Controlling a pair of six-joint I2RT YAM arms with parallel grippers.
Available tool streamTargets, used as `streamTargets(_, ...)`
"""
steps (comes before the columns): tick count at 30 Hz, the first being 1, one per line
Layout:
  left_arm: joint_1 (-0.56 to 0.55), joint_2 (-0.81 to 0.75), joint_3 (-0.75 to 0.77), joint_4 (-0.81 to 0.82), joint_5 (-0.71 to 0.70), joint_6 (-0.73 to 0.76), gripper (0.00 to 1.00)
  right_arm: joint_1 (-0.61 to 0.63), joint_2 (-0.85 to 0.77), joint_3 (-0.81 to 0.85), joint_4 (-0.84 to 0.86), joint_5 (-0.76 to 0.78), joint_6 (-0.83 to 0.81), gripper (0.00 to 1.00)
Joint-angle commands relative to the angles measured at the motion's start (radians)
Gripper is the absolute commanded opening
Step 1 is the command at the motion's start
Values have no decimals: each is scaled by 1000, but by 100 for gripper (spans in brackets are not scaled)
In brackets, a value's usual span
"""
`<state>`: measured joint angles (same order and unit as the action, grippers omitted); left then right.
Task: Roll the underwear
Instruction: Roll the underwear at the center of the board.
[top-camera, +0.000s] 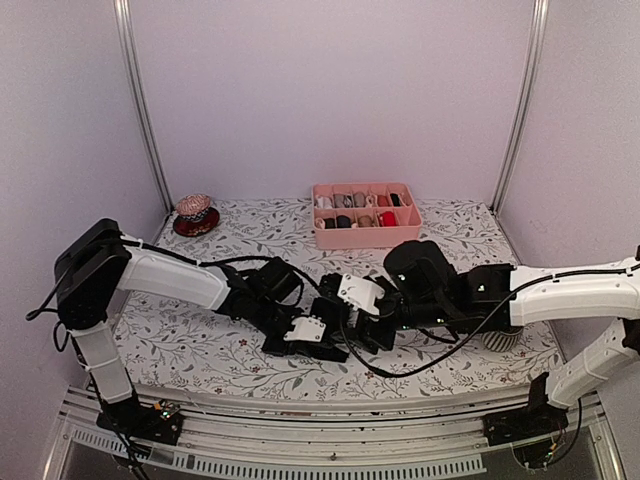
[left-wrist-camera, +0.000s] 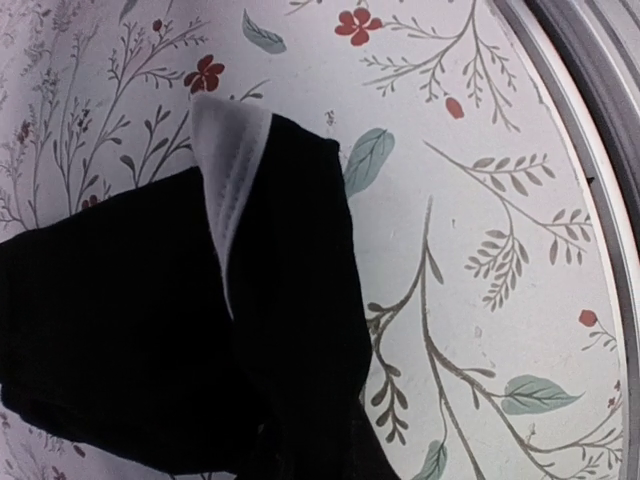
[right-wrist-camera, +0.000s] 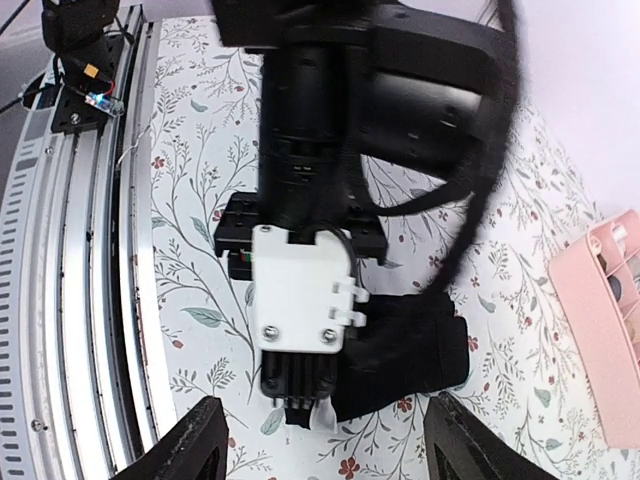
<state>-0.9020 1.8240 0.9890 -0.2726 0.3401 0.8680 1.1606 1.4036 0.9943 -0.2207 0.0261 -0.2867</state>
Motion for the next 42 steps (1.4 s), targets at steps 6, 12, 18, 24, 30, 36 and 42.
streamTargets(6,52,177,135,-303,180,-59,0,259,89,-75,178,375,-230,68)
streamTargets(12,93,239,211,-411,287,-56,0,280,220,-64,211,425,-306,61)
streamTargets(18,115,278,248,-450,325,-59,0,254,357,-26,220,536,-344,55)
streamTargets(24,121,291,257,-456,327,-68,0,201,415,-34,292,565,-352,52)
streamTargets(30,123,296,260,-456,326,-72,0,195,484,-8,313,557,-362,53)
streamTargets(36,126,292,258,-455,328,-73,0,178,551,24,281,545,-334,53)
streamTargets(42,126,294,254,-455,323,-69,0,160,566,36,249,534,-290,46)
